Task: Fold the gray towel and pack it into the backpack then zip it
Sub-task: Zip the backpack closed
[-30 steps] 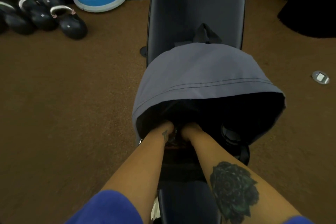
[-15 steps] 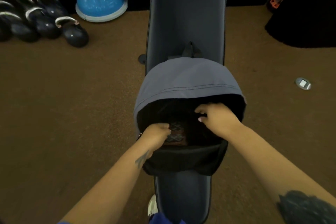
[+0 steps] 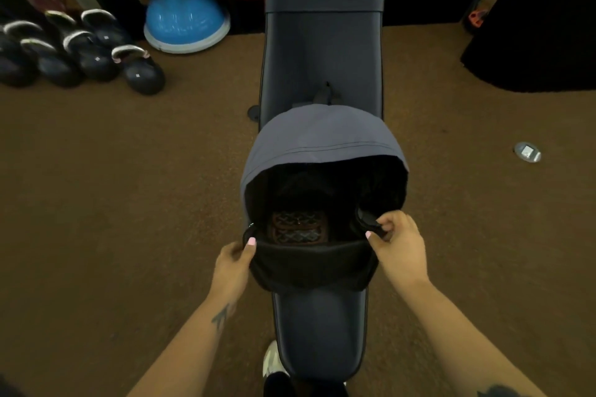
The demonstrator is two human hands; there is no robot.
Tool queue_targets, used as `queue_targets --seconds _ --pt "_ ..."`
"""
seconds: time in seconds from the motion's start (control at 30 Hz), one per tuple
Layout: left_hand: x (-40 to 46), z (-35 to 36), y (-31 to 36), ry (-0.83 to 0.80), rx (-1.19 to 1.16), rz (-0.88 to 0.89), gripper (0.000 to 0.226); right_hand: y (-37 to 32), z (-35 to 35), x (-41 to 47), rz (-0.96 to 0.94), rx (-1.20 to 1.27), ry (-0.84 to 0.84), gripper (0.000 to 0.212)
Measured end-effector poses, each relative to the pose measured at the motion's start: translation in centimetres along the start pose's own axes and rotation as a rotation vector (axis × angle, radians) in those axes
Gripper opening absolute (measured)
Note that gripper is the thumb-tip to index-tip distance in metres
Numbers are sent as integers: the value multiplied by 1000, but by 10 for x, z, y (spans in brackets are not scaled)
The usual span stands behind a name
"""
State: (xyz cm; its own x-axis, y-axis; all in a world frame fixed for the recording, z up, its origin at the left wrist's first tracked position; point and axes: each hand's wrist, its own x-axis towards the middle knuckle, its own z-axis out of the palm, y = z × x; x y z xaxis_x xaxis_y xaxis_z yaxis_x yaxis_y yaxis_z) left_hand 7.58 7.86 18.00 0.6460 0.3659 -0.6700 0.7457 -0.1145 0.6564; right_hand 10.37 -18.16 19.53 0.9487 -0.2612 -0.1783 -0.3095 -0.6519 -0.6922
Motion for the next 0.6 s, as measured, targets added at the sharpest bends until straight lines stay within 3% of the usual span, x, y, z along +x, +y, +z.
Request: queue_targets --seconds 0.1,0.2,0.3,0.43,0.6 --pt "-7 7 -4 -54 24 -50 65 3 4 -12 197 125 58 39" --pt "-10 9 -17 -68 67 -50 42 8 7 -23 347 260 54 50" --pt "-17 9 -22 -65 78 -45 24 16 12 -31 419 326 -98 61" --pt "-19 7 -28 -85 50 -82 31 24 16 -42 493 294 -312 50" --pt "-25 4 -35 -104 7 -156 32 31 14 -58 524 221 -347 31"
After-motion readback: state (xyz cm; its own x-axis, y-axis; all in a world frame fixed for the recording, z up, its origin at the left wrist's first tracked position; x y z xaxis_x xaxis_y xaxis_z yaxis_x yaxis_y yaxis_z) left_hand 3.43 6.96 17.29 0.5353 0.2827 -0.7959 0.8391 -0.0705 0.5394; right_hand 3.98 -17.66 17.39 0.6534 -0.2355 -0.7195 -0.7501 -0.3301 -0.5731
